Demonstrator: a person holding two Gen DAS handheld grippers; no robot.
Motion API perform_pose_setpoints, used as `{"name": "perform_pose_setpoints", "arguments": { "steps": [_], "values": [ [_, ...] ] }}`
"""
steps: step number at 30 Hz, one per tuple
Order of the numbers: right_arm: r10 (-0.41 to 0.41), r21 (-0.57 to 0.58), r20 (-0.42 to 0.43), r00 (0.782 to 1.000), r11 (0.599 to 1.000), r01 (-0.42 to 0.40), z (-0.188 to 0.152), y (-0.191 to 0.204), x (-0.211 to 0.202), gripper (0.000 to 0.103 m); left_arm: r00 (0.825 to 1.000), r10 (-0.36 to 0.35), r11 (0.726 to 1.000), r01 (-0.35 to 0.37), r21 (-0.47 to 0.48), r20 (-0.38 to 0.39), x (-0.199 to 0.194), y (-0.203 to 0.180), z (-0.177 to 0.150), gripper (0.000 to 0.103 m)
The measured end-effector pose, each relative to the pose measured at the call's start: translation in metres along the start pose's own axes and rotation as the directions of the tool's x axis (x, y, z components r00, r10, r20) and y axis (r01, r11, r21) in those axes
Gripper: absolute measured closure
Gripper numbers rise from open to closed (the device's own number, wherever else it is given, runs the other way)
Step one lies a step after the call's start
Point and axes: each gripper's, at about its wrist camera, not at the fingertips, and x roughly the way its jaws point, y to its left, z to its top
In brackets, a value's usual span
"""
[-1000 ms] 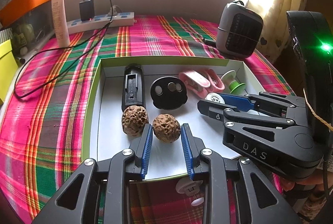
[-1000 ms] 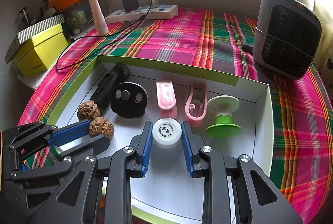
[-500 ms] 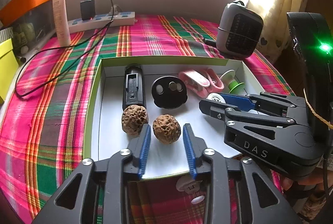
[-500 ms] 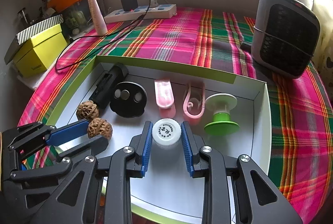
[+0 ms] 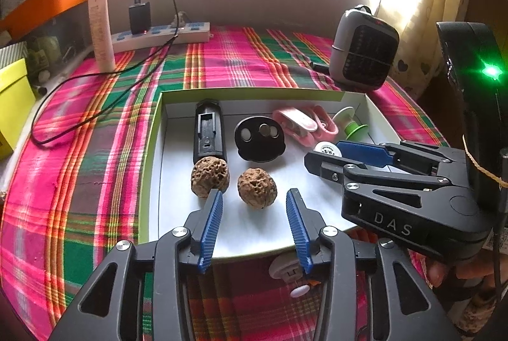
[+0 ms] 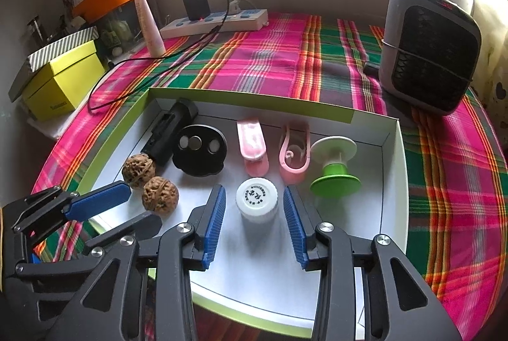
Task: Organize objects
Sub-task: 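Open both tools to release the walnut and white container in the box, then withdraw both tools from the box toward the items in front of it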
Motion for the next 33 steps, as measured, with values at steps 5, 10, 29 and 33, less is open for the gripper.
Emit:
{"name": "perform_pose_setpoints", "arguments": {
  "steps": [5,10,29,33],
  "values": [
    [-0.003,0.004,0.007,1.0,1.0,0.003,-0.002,0.001,-0.005,0.063,1.0,0.007,1.0,-0.007,0.0,0.003,-0.004,0.0,-0.002,0.062],
    [-0.012,0.0,0.023,1.0,1.0,0.012,-0.003,0.004,-0.013,0.062,1.0,0.008,1.0,-0.008,0.004,0.009,-0.009,0.0,-0.004,0.061],
    [-0.024,0.018,0.127,0.992,1.0,0.022,-0.034,0.02,-0.065,0.058,0.998,0.008,1.0,-0.007,-0.02,0.069,-0.048,0.003,-0.025,0.06],
    [-0.029,0.02,0.134,0.99,0.999,0.027,-0.04,0.023,-0.071,0.058,0.997,0.002,1.0,0.0,-0.032,0.074,-0.053,0.004,-0.03,0.06]
  ]
}}
